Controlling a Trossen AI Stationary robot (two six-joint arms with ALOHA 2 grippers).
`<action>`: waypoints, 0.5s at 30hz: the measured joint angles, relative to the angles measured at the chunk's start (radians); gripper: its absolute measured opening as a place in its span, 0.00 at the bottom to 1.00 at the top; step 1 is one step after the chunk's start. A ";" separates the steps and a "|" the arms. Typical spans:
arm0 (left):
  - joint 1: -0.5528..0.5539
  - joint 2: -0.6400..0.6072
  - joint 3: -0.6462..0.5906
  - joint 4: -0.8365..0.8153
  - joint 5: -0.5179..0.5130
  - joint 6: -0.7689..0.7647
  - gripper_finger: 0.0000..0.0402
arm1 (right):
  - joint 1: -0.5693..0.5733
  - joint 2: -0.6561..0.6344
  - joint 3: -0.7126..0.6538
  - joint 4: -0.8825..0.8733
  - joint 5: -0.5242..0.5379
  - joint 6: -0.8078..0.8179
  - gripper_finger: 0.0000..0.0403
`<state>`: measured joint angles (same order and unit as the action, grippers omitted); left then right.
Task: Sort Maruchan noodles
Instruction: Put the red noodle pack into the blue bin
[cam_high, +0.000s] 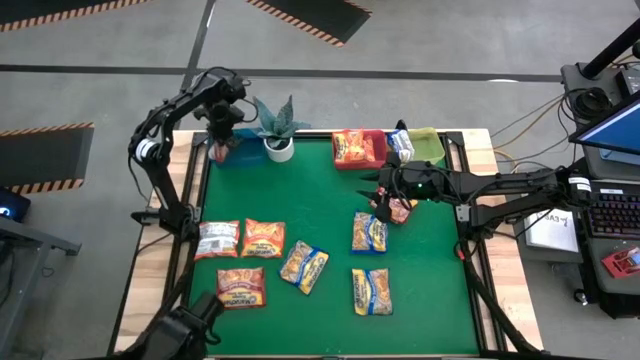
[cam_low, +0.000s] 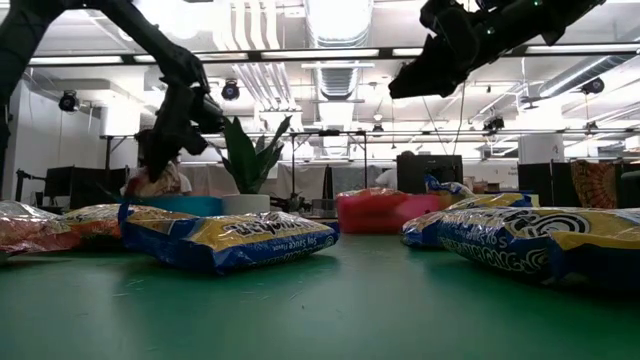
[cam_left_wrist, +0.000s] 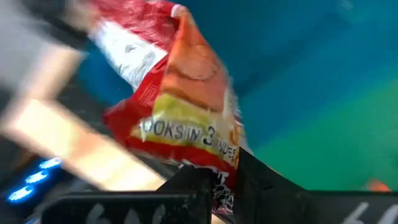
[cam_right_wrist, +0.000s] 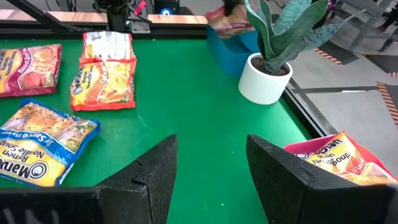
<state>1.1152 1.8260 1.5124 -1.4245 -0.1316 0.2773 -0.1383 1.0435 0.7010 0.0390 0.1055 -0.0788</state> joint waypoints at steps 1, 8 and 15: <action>-0.002 -0.001 0.000 -0.032 0.052 0.022 0.03 | 0.000 0.000 0.000 -0.005 0.000 0.000 0.45; -0.006 -0.009 0.000 -0.051 -0.062 -0.035 0.02 | 0.000 0.000 0.000 -0.005 0.000 -0.004 0.45; -0.008 -0.009 -0.001 -0.009 -0.069 -0.105 0.02 | 0.000 0.000 0.000 -0.005 0.000 -0.008 0.45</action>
<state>1.1069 1.8172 1.5116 -1.4336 -0.2001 0.1722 -0.1383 1.0435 0.7010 0.0341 0.1059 -0.0869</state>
